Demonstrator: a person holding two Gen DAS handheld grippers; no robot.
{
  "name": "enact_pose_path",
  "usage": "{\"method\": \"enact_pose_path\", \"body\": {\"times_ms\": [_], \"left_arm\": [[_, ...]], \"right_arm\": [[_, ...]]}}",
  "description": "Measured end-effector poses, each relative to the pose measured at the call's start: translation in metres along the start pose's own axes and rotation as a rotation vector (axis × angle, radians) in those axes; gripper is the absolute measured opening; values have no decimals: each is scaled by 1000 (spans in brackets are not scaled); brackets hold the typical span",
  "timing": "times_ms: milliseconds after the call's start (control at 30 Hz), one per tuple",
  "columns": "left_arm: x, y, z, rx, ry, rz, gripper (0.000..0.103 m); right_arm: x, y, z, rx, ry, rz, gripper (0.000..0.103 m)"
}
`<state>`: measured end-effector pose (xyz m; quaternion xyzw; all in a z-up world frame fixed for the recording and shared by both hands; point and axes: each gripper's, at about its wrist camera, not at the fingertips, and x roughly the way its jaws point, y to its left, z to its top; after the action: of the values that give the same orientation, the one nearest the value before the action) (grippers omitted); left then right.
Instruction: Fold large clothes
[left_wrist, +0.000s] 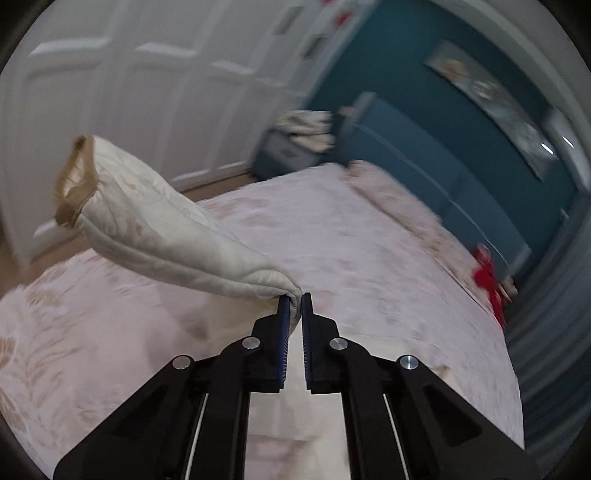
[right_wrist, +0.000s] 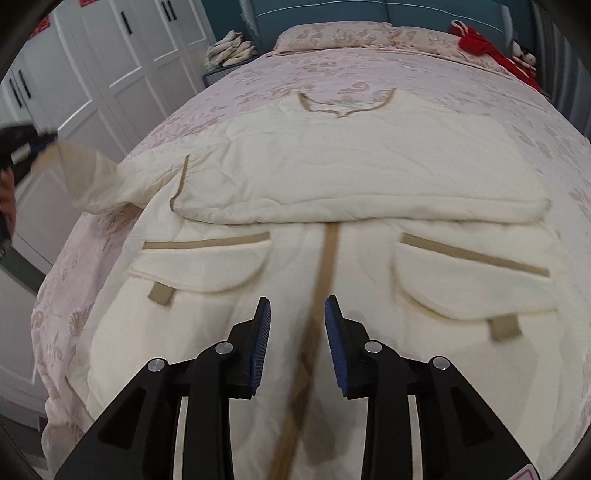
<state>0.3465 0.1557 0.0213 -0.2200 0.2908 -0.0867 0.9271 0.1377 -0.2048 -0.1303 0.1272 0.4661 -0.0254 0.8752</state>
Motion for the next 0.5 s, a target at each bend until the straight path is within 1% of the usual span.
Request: {"method": "enact_pose_path", "body": {"times_ms": [33,100,133,167,200,267,300,333,367,400,433,467,500], "left_arm": [[-4,-25,-2,38,1,-36,5],[-11,-85,-14,121,14,-130,5],[-13,-120,-26,168,38,-183,5],[-15,-147,-38,197,65,-227,5],[-14,-178,-56,225,109,-287,6],[-10,-215,-89,247,180,-349,7],[-4,-235,-115,256,237,-375,11],[1,-245,-134,256,281,-387,24],[8,-252,-157,246,328,-401,44],[13,-254,-172,235,352,-398,53],[18,-251,-191,216,366,-375,57],[23,-244,-205,199,366,-344,57],[29,-245,-211,194,369,-322,57]], "right_arm": [[-6,-6,-2,11,-4,-4,32],[-14,-17,-5,30,-13,-11,33],[-21,-26,-8,50,-20,-14,33],[-24,-31,-9,61,-25,-17,33],[-29,-37,-11,75,-34,-24,34],[-37,-51,-14,95,-44,-39,35],[-39,-55,-13,101,-49,-45,36],[-43,-64,-14,119,-55,-50,39],[-45,-70,-14,131,-58,-51,40],[-46,-76,-12,143,-64,-50,42],[-46,-84,-7,156,-79,-52,45],[-44,-90,0,162,-85,-53,46],[-40,-95,8,161,-88,-57,46]]}}
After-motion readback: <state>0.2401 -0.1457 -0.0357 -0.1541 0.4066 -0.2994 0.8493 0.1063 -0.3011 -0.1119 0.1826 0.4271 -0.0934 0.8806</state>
